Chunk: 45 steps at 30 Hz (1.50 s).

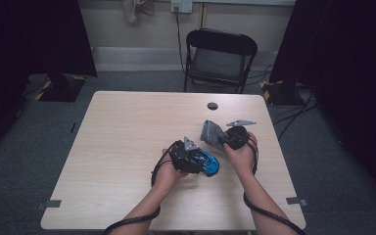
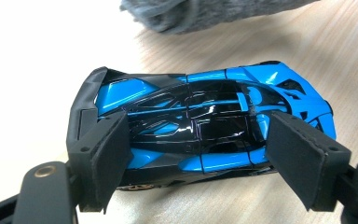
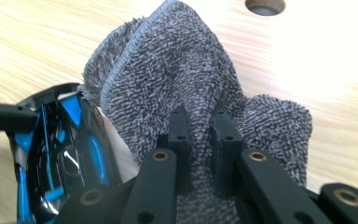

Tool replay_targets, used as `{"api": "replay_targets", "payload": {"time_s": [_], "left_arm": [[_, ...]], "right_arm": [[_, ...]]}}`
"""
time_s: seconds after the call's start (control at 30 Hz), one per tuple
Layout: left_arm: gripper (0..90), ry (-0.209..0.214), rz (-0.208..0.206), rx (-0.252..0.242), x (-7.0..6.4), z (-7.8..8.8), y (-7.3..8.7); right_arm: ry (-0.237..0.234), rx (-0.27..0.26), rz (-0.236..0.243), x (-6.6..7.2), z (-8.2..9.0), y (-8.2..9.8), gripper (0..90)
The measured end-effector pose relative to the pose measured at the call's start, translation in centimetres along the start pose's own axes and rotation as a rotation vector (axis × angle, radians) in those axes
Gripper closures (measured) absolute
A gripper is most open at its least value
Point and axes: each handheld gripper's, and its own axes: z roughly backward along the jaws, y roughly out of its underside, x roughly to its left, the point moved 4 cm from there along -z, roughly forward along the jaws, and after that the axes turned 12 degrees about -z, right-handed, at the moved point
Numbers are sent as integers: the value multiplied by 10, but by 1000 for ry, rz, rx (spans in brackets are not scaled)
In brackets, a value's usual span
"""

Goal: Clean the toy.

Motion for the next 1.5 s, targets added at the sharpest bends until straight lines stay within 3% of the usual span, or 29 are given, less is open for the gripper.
{"api": "replay_targets", "payload": {"time_s": [0.4, 0.63, 0.73, 0.83, 1.2, 1.5], "left_arm": [[218, -1, -5, 4, 0, 0, 0], [218, -6, -9, 4, 0, 0, 0], [218, -8, -16, 14, 1, 0, -1], [219, -9, -16, 16, 1, 0, -1], [220, -16, -10, 14, 0, -1, -1], [221, -18, -6, 9, -1, -1, -1]], "right_arm": [[8, 24, 12, -17, 16, 28, 812], [2, 59, 23, -15, 5, 52, 812], [-16, 53, 11, -9, 3, 53, 812], [-10, 57, 30, -4, 1, 53, 812], [-7, 64, 24, 0, -3, 49, 813], [0, 70, 26, 11, -15, 41, 813]]}}
